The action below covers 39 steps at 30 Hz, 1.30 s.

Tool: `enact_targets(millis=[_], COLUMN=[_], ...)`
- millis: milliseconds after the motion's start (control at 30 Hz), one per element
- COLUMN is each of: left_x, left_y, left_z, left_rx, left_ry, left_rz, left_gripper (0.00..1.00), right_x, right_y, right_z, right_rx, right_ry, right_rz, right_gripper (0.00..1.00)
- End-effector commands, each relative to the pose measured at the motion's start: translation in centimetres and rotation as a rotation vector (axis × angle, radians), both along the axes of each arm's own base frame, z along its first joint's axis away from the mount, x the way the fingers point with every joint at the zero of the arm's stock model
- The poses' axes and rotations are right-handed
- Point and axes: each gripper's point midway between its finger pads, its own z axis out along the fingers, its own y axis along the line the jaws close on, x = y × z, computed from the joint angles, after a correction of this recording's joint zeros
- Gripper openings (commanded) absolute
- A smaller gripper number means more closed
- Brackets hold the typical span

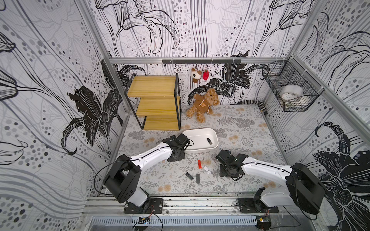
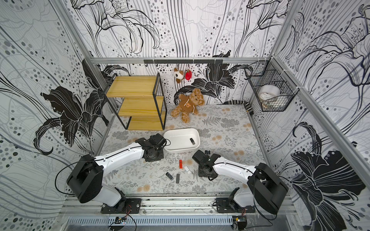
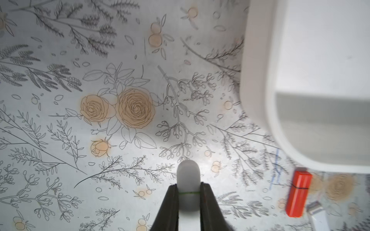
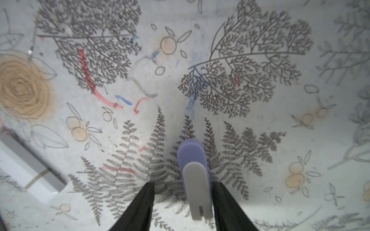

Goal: Put the usb flash drive into the storage box
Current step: Pick up the USB flash from the center of the board, then place the USB flash in the storage box.

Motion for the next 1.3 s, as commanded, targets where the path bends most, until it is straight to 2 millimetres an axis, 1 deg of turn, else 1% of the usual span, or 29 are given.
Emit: enact_targets(millis=[0,100,200,300,367,500,600,733,800,867,1133,1267], left_x=[1.0,1.9,3.0,4.7,5.8,8.2,9.7,10.8,11.0,11.4,12.6,13.5], left_y=[-1.1,-2.6,-4.0,-6.3,-8.1,-11.5,-13.2,-14.4,-15.0,-15.1,-16.1,-17.0], left_z=[2.7,3.9,4.7,5.3,5.3,4.6,3.9,2.4,1.4,0.3,-2.6,-3.4], left_rx=[-0.04,-0.072,-0.076,-0.093,-0.09,-0.07,-0.075,-0.084,-0.085,-0.07,-0.054,-0.059], left_ry=[-0.046,-0.063,-0.073,-0.089,-0.09,-0.08,-0.078,-0.064,-0.051,-0.044,-0.026,-0.024], left_rz=[-0.021,-0.037,-0.057,-0.088,-0.118,-0.165,-0.176,-0.182,-0.188,-0.185,-0.182,-0.188], left_gripper=[0.0,0.0,0.0,0.0,0.0,0.0,0.0,0.0,0.0,0.0,0.0,0.0], right_x=[-0.7,-0.6,-0.4,-0.2,-0.3,-0.6,-0.6,-0.5,-0.6,-0.6,-0.5,-0.6], right_y=[-0.8,-1.1,-1.3,-1.4,-1.4,-1.6,-1.5,-1.3,-1.3,-1.5,-1.6,-1.6], right_z=[-0.9,-1.1,-1.2,-1.2,-1.4,-1.7,-1.7,-1.7,-1.9,-1.9,-1.5,-1.6], right_rx=[-0.022,-0.042,-0.061,-0.062,-0.066,-0.067,-0.064,-0.057,-0.062,-0.072,-0.063,-0.066], right_ry=[0.029,0.029,0.023,0.019,0.024,0.037,0.039,0.043,0.047,0.049,0.029,0.037], right_rz=[-0.005,0.0,0.006,0.011,0.013,0.014,0.015,0.017,0.019,0.02,0.014,0.022], right_gripper=[0.48,0.47,0.46,0.43,0.4,0.28,0.22,0.13,0.07,0.0,0.0,0.0])
